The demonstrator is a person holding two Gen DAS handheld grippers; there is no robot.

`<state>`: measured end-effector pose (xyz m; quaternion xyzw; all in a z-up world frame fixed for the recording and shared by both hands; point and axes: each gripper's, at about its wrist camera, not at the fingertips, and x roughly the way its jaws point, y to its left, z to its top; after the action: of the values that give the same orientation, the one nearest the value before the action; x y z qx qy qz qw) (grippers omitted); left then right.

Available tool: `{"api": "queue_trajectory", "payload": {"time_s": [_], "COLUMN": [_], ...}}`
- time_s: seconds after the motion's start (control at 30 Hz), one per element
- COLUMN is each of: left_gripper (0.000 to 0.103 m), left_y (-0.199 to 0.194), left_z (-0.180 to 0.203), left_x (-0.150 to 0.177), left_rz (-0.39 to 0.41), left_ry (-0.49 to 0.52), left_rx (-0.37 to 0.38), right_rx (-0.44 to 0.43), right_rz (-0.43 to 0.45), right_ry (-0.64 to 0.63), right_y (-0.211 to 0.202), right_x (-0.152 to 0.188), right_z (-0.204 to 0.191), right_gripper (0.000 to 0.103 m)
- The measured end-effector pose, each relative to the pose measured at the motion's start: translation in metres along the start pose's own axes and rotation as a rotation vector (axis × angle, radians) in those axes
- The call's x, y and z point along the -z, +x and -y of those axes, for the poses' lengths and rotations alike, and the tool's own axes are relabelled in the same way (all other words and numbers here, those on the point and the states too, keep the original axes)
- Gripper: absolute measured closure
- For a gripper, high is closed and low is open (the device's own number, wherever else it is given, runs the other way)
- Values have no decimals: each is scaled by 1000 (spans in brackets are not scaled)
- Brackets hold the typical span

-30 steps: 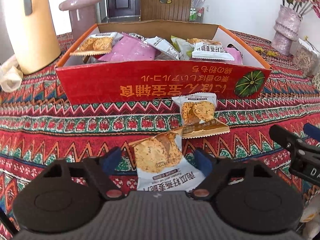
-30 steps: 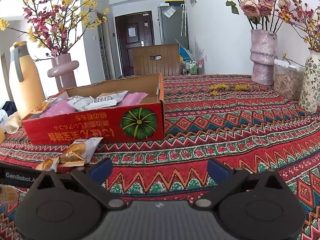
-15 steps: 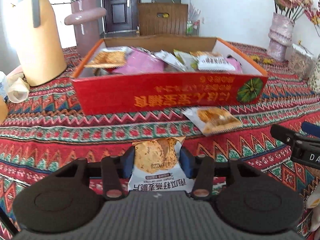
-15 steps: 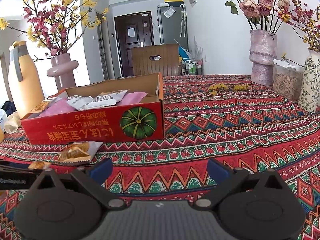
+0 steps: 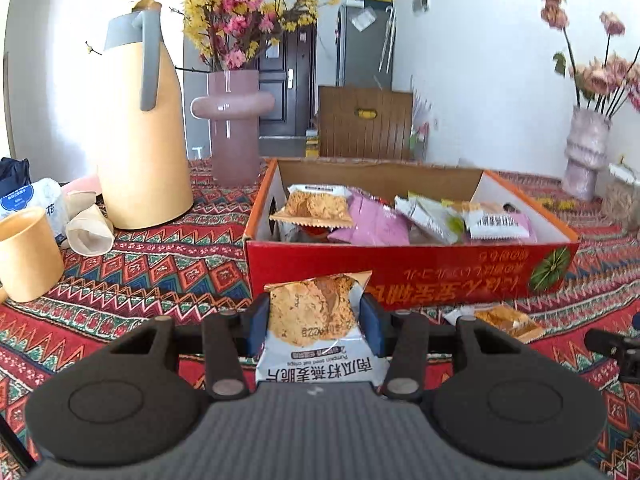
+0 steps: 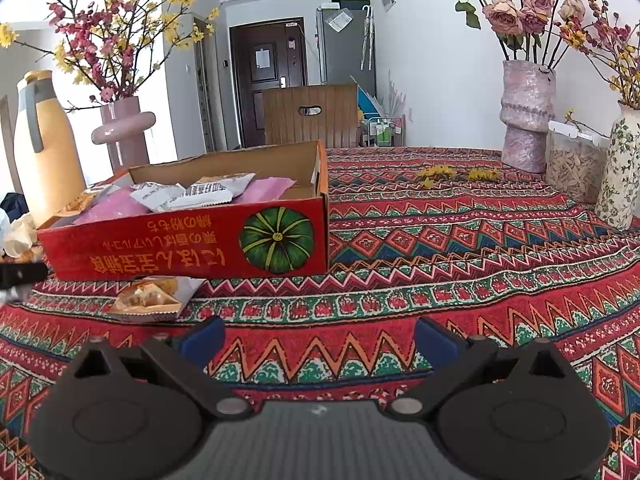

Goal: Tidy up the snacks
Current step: 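Grasp the last oat-crisp packet with the right tool while the left tool holds its packet, then carry both held oat-crisp packets up and over the red box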

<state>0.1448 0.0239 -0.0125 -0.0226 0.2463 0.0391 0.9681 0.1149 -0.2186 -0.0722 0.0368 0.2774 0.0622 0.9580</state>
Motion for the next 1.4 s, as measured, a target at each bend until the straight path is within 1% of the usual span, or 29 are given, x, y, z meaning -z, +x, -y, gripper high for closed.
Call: {"api": "queue_trajectory", "payload": {"time_s": [0.13, 0.23, 0.4, 0.53, 0.6, 0.8, 0.83, 0.87, 0.9, 0.93, 0.97, 1.03, 1.07, 1.23, 1.4], "left_gripper": [55, 55, 55, 55, 55, 54, 54, 54, 54, 54, 54, 54, 54, 54, 54], "left_y": [2, 4, 0, -1, -1, -2, -2, -3, -3, -3, -3, -3, -3, -3, -3], "left_z": [-2, -2, -3, -5, -7, -9, -8, -8, -8, -8, -9, -9, -9, -10, -10], "left_x": [1, 3, 7, 8, 8, 8, 8, 8, 8, 8, 8, 8, 8, 9, 9], "left_rz": [18, 12, 22, 27, 27, 27, 29, 31, 32, 33, 33, 32, 31, 28, 28], "left_ry": [-9, -11, -14, -28, -38, -53, -52, -52, -52, -53, -56, -59, -59, -63, -63], "left_rx": [8, 11, 17, 17, 16, 23, 25, 26, 27, 28, 30, 34, 35, 36, 36], "right_rx": [6, -44, -109, -186, -191, -171, -169, -171, -174, -175, -174, -175, -173, -160, -155], "right_rz": [3, -16, -26, -85, -103, -184, -194, -201, -205, -208, -212, -215, -215, -204, -185], "right_ry": [-15, -6, -48, -59, -82, -101, -98, -92, -85, -84, -86, -92, -96, -138, -155], "right_y": [-2, -1, 1, 15, 22, 53, 56, 59, 62, 64, 66, 68, 68, 66, 57], "right_x": [0, -6, -25, -40, -43, -45, -45, -44, -44, -43, -42, -40, -40, -37, -36], "right_z": [-5, -12, -38, -60, -72, -93, -94, -94, -95, -95, -96, -97, -97, -102, -103], "right_gripper": [3, 3, 3, 4, 5, 15, 20, 24, 26, 30, 37, 44, 46, 50, 51]}}
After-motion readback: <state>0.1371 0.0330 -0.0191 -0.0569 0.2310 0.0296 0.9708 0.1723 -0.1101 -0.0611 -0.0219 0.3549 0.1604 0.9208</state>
